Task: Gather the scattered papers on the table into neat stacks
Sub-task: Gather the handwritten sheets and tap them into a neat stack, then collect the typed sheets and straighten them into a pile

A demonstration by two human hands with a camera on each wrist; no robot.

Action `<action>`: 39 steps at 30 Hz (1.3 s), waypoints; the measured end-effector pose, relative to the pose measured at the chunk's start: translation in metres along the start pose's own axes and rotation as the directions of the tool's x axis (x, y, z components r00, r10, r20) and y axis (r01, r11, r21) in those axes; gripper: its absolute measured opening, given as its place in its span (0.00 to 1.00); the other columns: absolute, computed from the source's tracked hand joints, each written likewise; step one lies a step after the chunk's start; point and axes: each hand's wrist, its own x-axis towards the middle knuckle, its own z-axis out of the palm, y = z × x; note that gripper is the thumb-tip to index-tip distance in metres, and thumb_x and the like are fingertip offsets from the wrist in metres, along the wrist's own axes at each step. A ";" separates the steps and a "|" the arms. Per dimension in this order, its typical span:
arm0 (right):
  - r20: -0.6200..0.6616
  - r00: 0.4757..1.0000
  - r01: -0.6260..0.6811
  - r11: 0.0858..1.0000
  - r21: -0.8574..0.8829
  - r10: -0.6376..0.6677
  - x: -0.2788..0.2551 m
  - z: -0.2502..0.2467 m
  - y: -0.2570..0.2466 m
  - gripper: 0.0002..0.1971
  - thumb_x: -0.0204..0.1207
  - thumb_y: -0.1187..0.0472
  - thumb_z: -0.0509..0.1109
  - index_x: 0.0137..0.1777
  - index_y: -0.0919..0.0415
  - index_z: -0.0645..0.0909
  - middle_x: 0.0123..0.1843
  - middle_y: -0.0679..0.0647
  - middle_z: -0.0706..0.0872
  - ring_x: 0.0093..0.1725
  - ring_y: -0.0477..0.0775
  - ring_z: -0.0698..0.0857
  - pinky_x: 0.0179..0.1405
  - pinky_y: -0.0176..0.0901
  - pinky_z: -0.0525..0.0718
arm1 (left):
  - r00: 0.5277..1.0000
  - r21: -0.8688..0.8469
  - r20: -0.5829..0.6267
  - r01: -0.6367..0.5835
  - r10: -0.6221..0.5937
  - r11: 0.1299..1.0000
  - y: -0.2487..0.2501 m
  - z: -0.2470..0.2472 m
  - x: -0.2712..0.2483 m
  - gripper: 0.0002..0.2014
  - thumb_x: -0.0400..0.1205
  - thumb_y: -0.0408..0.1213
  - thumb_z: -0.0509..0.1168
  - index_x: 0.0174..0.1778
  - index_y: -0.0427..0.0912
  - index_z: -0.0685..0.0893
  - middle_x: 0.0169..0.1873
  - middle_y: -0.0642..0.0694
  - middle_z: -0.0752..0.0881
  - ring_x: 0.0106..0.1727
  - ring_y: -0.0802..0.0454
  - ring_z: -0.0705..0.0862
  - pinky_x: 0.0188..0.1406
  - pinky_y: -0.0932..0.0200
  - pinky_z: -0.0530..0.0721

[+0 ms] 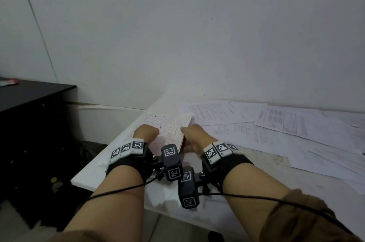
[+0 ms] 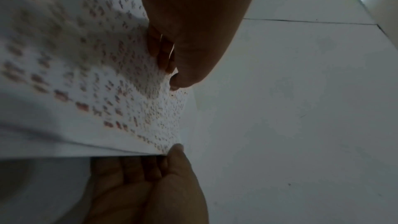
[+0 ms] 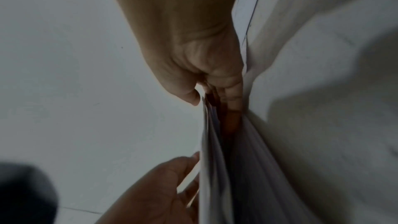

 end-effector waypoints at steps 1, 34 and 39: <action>-0.002 1.000 0.011 1.000 -0.027 -0.011 0.001 -0.007 -0.004 0.11 0.85 0.59 0.58 0.59 0.67 0.74 0.52 0.67 0.83 0.43 0.63 0.84 0.30 0.49 0.85 | 0.999 0.059 -0.031 0.009 -0.007 0.998 -0.001 0.002 0.007 0.18 0.83 0.37 0.60 0.65 0.31 0.82 0.66 0.33 0.82 0.68 0.36 0.81 0.67 0.50 0.78; -0.234 0.958 -0.028 0.760 -0.649 -0.165 0.048 -0.219 -0.014 0.11 0.79 0.62 0.63 0.49 0.71 0.81 0.51 0.63 0.84 0.51 0.59 0.82 0.48 0.44 0.78 | 0.920 0.684 0.047 -0.315 0.390 0.658 0.130 0.177 0.041 0.11 0.80 0.32 0.60 0.49 0.36 0.88 0.53 0.40 0.87 0.56 0.42 0.86 0.46 0.54 0.83; -0.221 0.962 -0.015 0.773 -0.634 -0.163 0.038 -0.225 -0.015 0.19 0.81 0.62 0.63 0.64 0.77 0.80 0.64 0.69 0.84 0.62 0.65 0.84 0.64 0.51 0.83 | 0.909 0.620 0.050 -0.353 0.414 0.701 0.125 0.179 0.040 0.14 0.76 0.47 0.67 0.49 0.41 0.88 0.53 0.45 0.85 0.57 0.43 0.84 0.54 0.48 0.86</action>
